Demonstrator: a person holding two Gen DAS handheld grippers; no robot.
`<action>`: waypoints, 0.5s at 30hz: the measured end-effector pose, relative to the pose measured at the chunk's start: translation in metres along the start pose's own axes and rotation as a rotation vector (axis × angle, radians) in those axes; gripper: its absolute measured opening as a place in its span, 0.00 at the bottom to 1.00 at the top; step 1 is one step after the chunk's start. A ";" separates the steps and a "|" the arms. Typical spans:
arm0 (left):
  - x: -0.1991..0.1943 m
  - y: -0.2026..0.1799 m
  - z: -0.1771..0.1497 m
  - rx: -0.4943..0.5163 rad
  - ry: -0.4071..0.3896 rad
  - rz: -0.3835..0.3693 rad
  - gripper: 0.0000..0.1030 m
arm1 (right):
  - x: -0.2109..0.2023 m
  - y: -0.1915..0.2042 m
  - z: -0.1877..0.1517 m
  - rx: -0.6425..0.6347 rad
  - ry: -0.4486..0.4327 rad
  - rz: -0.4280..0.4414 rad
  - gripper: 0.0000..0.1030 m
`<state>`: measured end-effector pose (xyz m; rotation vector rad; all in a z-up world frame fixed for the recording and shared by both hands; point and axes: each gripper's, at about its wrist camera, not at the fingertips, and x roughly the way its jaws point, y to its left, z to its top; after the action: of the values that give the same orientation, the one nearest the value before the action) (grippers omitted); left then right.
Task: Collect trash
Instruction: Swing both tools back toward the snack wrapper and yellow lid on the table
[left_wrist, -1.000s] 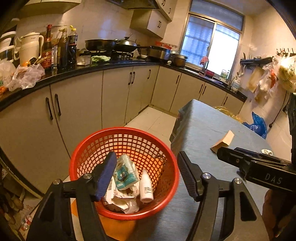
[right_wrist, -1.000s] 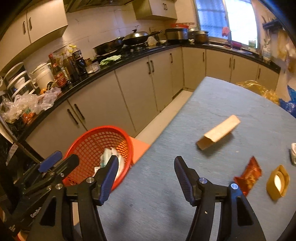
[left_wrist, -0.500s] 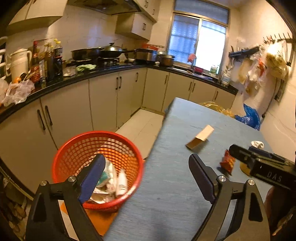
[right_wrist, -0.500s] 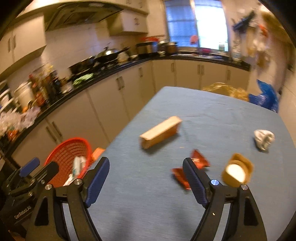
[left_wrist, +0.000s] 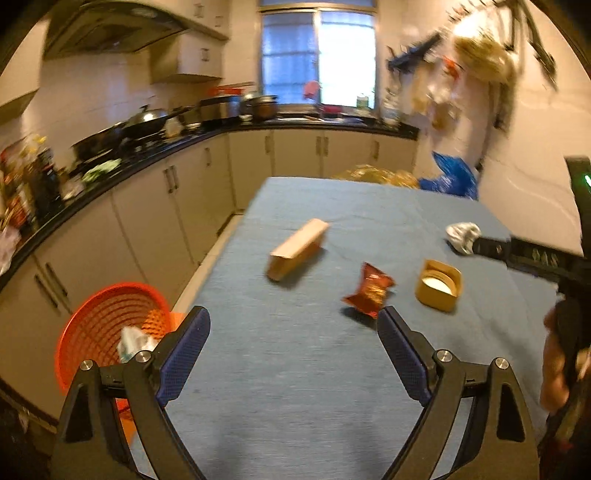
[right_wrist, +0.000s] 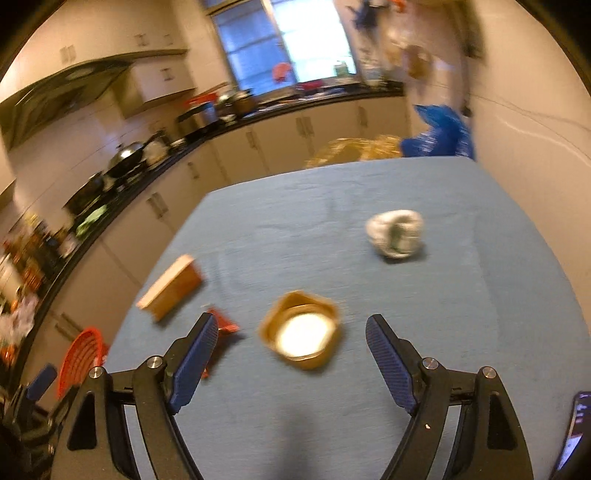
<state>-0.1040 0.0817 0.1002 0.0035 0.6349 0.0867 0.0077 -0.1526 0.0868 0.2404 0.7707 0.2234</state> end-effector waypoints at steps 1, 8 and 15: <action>0.002 -0.008 0.002 0.020 0.007 -0.010 0.88 | 0.002 -0.010 0.003 0.012 0.011 -0.012 0.83; 0.039 -0.056 0.019 0.129 0.107 -0.084 0.88 | 0.035 -0.037 0.013 0.044 0.134 0.001 0.65; 0.090 -0.061 0.025 0.135 0.187 -0.079 0.88 | 0.074 -0.034 -0.002 -0.002 0.233 0.040 0.37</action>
<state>-0.0125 0.0293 0.0652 0.1011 0.8264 -0.0330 0.0620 -0.1630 0.0266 0.2300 0.9974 0.2932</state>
